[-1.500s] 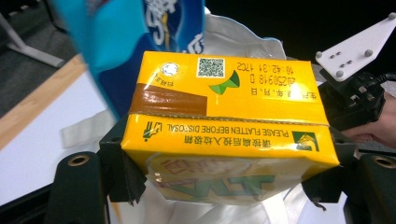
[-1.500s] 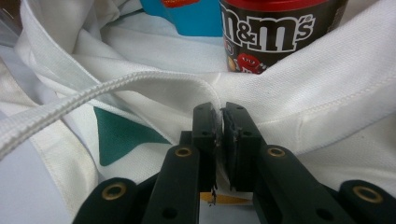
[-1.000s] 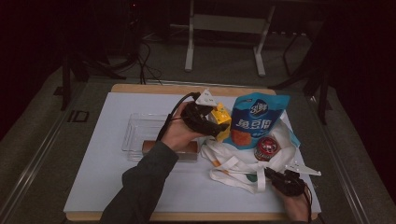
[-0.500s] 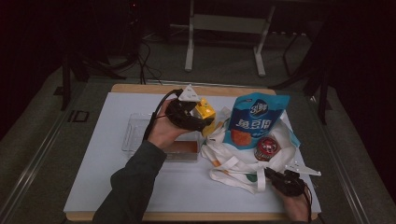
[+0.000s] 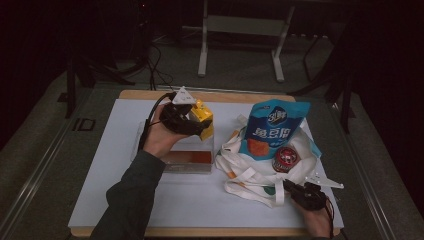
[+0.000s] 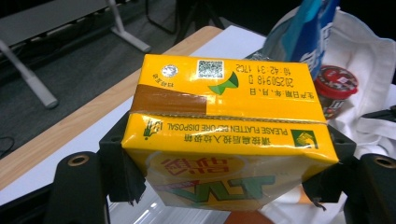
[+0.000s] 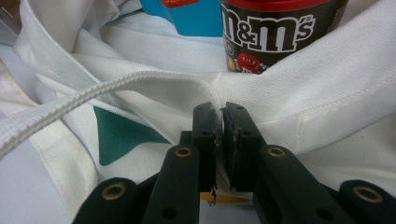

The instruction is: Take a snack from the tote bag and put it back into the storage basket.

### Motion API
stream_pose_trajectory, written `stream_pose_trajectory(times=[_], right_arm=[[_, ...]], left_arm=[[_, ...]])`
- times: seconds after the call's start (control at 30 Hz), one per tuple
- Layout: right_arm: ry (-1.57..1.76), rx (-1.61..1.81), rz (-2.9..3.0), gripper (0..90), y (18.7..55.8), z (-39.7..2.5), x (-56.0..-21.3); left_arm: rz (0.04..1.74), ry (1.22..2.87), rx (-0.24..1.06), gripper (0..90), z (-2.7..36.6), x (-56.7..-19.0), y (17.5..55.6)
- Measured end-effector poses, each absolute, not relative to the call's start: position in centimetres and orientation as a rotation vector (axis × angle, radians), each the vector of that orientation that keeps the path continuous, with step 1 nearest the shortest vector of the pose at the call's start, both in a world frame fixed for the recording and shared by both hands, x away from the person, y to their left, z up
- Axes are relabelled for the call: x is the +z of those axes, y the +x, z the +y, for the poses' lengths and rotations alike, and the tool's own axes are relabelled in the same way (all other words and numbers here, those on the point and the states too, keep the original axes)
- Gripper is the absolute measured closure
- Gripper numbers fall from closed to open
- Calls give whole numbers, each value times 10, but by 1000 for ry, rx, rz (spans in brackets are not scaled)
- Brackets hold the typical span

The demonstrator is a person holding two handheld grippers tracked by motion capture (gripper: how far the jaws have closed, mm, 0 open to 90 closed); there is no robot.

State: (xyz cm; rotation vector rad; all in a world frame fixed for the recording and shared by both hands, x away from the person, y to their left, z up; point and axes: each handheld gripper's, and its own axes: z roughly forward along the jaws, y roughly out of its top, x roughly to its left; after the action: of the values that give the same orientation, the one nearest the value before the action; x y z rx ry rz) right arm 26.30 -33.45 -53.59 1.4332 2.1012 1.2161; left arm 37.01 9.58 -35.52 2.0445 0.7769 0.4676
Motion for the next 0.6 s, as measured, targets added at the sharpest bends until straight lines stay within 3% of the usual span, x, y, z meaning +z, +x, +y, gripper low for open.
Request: stream_pose_trajectory(times=[0.6], right_arm=[[1436, 1218, 2100, 834, 263, -335, -536]], left_arm=[[952, 2028, 521, 288, 133, -385, 382]])
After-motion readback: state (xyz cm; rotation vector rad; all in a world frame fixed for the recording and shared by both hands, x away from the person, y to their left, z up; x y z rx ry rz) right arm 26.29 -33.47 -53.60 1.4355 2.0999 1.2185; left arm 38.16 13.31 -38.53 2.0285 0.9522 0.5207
